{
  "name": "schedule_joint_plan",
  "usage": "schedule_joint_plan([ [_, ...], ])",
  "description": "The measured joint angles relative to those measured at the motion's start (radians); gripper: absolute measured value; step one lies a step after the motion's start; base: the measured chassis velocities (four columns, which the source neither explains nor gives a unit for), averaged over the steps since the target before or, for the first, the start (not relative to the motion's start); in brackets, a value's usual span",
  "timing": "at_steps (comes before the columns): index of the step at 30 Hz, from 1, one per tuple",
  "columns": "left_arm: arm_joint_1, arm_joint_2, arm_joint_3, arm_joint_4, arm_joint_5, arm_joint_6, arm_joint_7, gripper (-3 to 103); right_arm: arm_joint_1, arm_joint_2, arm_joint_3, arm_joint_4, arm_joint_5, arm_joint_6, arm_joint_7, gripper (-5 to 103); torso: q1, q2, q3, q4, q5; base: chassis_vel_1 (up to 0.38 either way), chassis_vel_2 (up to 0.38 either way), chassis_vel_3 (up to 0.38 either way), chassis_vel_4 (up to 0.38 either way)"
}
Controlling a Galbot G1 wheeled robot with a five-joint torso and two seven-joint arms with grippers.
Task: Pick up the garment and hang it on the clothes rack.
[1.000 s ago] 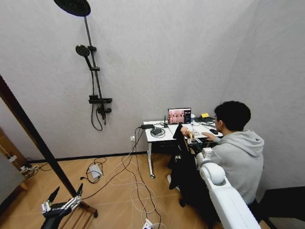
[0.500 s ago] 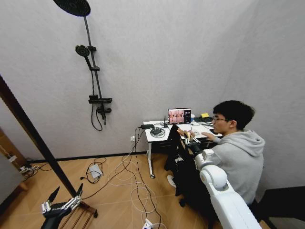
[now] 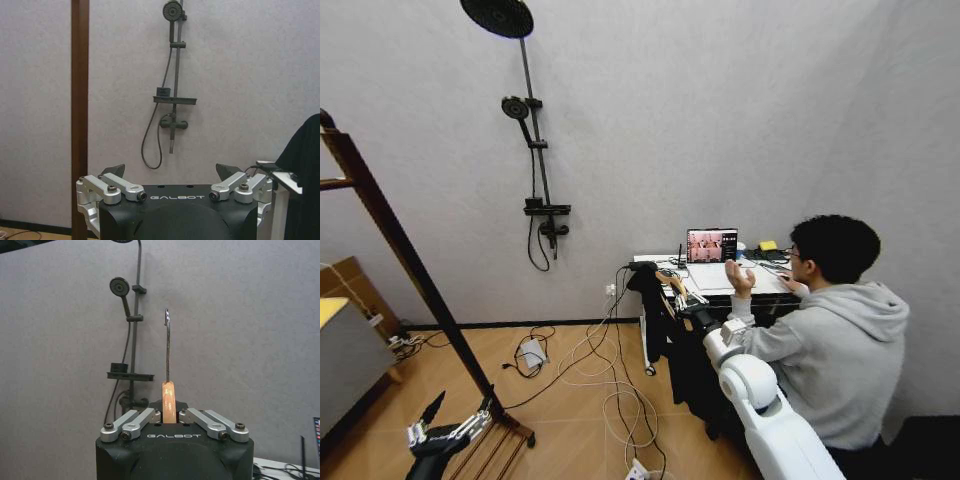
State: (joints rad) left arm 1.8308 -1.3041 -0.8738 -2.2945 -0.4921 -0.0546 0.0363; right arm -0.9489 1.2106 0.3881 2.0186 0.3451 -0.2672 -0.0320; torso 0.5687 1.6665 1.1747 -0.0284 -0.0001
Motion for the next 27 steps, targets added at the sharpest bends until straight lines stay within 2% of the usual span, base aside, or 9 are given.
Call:
schedule_joint_plan([
  [2,0.000,0.000,0.000,0.000,0.000,0.000,0.000,100,-0.002,0.002,-0.006,0.000,-0.002,0.016,-0.004,10,0.000,0.000,0.000,0.0002,0.0000,0.105,0.095,0.104,0.087],
  [27,0.000,0.000,0.000,0.000,0.000,0.000,0.000,100,-0.056,0.023,-0.007,0.044,-0.009,0.022,0.003,10,0.000,0.000,0.000,0.0002,0.0001,0.120,0.114,0.126,0.117],
])
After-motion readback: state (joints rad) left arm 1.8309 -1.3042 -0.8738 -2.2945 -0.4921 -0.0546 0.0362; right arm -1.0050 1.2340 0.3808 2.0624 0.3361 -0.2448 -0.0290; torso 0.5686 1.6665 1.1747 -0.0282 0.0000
